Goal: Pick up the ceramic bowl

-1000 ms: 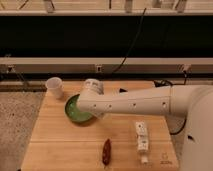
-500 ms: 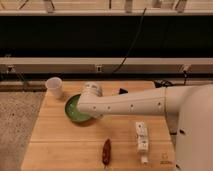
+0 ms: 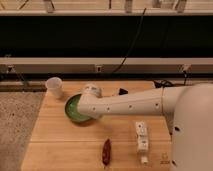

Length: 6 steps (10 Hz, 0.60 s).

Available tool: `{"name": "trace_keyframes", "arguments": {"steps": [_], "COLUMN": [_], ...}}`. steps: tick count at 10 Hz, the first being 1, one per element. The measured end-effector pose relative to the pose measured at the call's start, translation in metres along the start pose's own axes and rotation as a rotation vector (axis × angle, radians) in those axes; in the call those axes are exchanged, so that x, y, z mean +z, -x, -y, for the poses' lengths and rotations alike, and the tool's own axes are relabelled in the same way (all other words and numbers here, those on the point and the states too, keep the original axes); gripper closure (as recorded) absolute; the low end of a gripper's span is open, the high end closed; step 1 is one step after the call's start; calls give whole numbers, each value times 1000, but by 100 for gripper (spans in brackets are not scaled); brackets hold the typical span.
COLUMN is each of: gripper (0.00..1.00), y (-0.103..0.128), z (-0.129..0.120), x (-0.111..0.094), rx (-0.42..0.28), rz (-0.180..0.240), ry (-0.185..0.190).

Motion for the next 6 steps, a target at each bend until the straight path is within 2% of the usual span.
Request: {"name": "trace_keyframes", "arguments": {"steps": [6], "gripper": [23], "y": [3], "z": [0], "x": [15], "rx": [-22], "rz": [8], "ry": [-6]}}
